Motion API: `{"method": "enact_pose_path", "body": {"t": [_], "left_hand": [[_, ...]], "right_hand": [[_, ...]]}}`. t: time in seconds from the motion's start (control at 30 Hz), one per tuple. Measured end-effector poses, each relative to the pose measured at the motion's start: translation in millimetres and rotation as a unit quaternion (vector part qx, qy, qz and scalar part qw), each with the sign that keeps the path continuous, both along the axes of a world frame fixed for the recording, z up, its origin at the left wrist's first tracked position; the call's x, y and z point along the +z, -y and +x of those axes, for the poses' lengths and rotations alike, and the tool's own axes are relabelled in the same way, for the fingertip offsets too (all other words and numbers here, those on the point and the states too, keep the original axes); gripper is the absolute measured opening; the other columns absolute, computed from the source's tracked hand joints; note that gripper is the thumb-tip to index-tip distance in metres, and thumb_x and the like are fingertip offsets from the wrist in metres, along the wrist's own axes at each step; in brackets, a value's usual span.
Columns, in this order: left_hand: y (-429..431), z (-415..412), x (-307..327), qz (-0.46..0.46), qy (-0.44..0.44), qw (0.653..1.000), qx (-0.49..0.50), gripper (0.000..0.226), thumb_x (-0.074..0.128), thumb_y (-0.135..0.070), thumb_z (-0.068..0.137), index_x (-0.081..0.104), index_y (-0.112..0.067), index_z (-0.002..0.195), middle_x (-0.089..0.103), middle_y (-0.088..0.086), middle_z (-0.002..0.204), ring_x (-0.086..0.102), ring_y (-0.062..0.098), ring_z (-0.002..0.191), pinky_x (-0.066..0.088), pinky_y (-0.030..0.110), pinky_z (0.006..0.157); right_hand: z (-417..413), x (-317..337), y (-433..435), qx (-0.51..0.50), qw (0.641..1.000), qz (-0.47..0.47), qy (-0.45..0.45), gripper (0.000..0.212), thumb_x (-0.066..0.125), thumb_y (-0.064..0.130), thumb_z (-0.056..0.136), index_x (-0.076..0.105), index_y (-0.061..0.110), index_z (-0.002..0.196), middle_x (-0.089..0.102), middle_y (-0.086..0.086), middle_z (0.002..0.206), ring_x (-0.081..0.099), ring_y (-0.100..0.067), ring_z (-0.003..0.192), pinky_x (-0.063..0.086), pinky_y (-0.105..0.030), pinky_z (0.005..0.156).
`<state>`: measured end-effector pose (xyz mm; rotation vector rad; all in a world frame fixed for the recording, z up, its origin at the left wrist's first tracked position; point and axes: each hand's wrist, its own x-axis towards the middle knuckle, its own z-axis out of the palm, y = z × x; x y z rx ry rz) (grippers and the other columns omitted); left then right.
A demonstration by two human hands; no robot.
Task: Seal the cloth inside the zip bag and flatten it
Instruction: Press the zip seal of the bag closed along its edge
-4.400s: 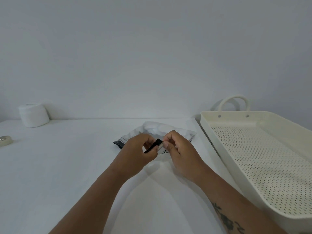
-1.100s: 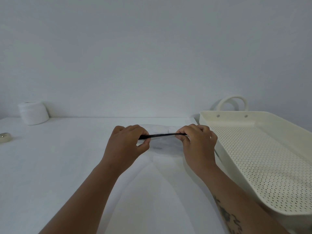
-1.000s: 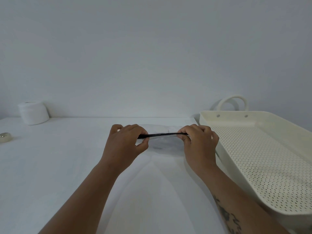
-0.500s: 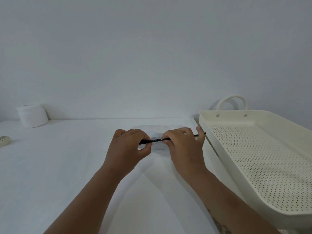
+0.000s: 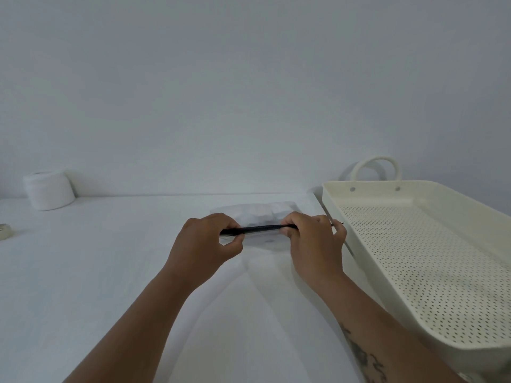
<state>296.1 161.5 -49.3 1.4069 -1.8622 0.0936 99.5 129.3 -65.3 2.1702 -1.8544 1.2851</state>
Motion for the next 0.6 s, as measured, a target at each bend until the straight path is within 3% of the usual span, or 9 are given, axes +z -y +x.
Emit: {"method": "enact_pose_path", "body": {"t": [0.1,0.3,0.5,0.6], "left_hand": [[-0.5,-0.8,0.7,0.009,-0.013,1.000,-0.002,0.004,0.070,-0.027,0.079,0.068,-0.025,0.082,0.067,-0.018,0.076,0.063,0.003,0.074,0.040,0.013,0.067],[-2.7,-0.4,2.4,0.016,-0.037,0.999,-0.004,0.005,0.070,-0.026,0.078,0.067,-0.027,0.082,0.066,-0.017,0.077,0.060,0.001,0.081,0.039,0.008,0.068],[-2.6,1.8,3.6,0.025,-0.040,0.999,0.002,0.005,0.068,-0.027,0.080,0.066,-0.024,0.084,0.066,-0.013,0.080,0.060,0.010,0.075,0.046,0.025,0.066],[-2.7,2.9,4.4,0.017,-0.043,0.999,0.003,0.006,0.069,-0.025,0.080,0.066,-0.022,0.084,0.066,-0.012,0.081,0.059,0.011,0.075,0.045,0.026,0.066]], "right_hand": [[-1.5,-1.8,2.1,-0.006,1.000,0.013,0.020,0.014,0.056,0.028,0.094,0.062,0.034,0.083,0.063,0.015,0.073,0.045,-0.011,0.092,0.012,-0.043,0.111],[-4.9,-3.7,5.4,-0.010,0.999,0.027,0.033,0.015,0.055,0.030,0.095,0.061,0.034,0.081,0.065,0.013,0.076,0.045,-0.013,0.095,0.017,-0.045,0.111],[-6.4,-3.9,5.7,-0.010,0.997,0.052,0.050,0.015,0.055,0.032,0.095,0.062,0.033,0.082,0.066,0.012,0.079,0.048,-0.015,0.099,0.019,-0.045,0.108],[-7.0,-4.8,6.9,-0.010,0.997,0.051,0.055,0.016,0.055,0.032,0.095,0.061,0.033,0.080,0.065,0.012,0.077,0.048,-0.014,0.098,0.018,-0.044,0.107]]}}
